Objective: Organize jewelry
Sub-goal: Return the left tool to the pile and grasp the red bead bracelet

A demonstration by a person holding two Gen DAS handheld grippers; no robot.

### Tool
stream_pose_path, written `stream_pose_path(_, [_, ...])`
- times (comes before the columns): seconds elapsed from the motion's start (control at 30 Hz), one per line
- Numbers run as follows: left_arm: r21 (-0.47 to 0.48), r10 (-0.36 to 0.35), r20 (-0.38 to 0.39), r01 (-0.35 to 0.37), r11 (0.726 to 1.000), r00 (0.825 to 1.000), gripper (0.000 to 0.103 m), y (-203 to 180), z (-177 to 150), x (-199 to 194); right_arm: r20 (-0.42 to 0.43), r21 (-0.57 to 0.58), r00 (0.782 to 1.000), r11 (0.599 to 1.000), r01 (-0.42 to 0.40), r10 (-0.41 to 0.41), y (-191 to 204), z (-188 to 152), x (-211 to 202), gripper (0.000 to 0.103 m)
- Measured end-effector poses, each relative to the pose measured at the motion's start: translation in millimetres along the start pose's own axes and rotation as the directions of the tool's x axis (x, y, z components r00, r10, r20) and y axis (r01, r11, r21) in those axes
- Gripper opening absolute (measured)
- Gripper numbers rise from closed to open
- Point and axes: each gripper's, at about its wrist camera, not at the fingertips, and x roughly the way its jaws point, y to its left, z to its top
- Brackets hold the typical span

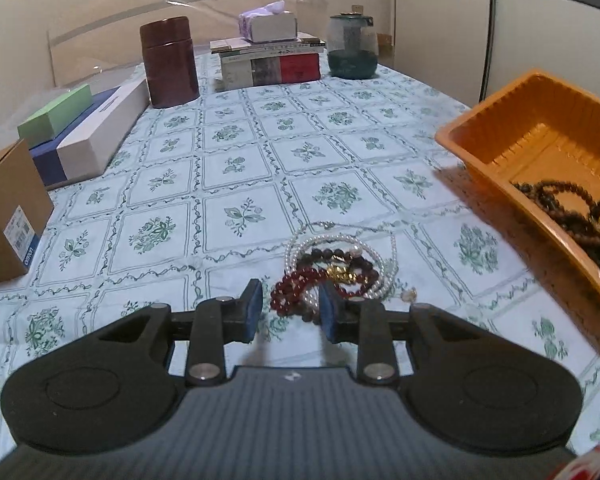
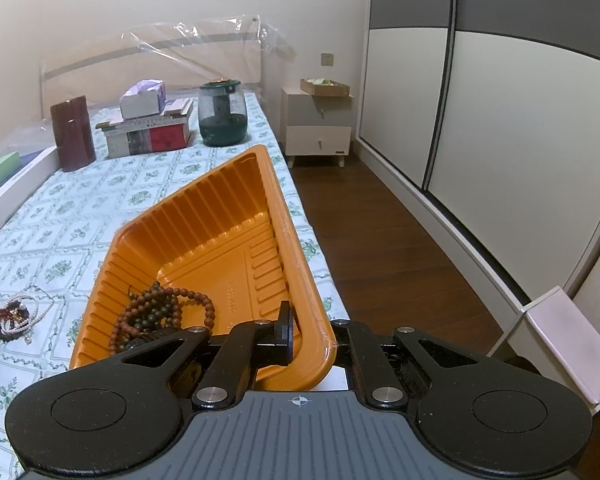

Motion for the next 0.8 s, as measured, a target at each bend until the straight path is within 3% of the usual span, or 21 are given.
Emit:
stream_pose_path(0.27, [-0.025,-0.036,-0.039,0.035,0.999,0.999,0.026,10.6,3.4,18.6,-0.002,-0.002,1.0,1.0,0.003,-0.003,1.2,0.3,2.7,0.007])
stream_pose_path(0.5, [-0.007,-0.048,-0.033,0.047,0.999,0.998,0.004,6.9,1.7,12.2,-0.002,-0.002,1.0,1.0,0.004,-0.004,1.4,0.2,3.0,0.007])
stream_pose_path(0.8, [0.004,-0.055,0.017,0.055,0.998,0.998,0.004,7.4,12.9,-12.3,0.0,-0.002,1.0,1.0,0.001,-0.001,1.2,0.2,2.5,0.007])
